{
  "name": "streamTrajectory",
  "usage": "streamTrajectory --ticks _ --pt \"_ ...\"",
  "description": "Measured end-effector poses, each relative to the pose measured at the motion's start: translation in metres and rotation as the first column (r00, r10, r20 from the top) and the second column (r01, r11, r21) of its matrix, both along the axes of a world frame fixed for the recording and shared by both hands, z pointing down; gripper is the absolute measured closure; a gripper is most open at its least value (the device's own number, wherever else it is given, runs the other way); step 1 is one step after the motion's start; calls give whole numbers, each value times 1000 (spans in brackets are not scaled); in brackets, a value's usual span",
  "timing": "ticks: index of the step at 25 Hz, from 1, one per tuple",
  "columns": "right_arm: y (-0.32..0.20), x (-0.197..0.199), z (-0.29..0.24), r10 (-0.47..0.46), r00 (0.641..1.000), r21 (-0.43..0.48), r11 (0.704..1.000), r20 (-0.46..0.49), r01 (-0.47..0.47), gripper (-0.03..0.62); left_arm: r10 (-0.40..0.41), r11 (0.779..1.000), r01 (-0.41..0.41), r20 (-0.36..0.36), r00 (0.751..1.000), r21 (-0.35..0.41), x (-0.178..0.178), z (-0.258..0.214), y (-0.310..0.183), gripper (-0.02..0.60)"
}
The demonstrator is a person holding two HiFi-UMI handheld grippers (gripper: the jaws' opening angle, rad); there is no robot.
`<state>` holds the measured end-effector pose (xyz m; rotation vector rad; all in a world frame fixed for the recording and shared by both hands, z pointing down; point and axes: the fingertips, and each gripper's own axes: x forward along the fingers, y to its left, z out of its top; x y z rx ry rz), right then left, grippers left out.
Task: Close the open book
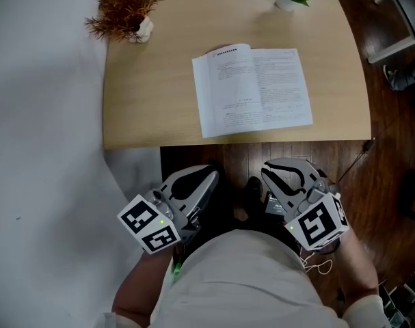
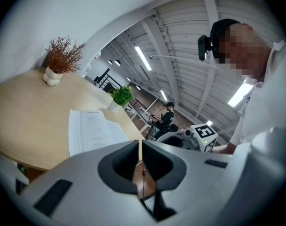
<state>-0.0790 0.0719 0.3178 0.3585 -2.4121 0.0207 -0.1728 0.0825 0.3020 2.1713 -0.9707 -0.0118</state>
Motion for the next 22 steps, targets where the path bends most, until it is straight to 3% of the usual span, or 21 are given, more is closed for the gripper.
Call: streamTrajectory --ticks 5,8,9,16,22 --pt "-11 -18 18 -26 997 54 998 -74 30 557 41 999 -41 -7 999 -14 -16 14 -11 583" --pt "-17 -30 28 -74 988 125 988 -136 91 557 58 998 -59 -11 998 -28 -20 24 -15 583" --pt "-19 -34 33 -96 982 150 981 -160 121 531 59 998 -59 -10 998 -33 -21 27 -17 583" --pt "-31 -62 83 -293 900 232 897 -322 375 517 17 997 -16 3 1000 -75 -24 58 -23 583" --pt "-43 -80 117 -370 838 227 846 -401 482 517 -46 992 48 24 999 -115 -26 79 -25 583"
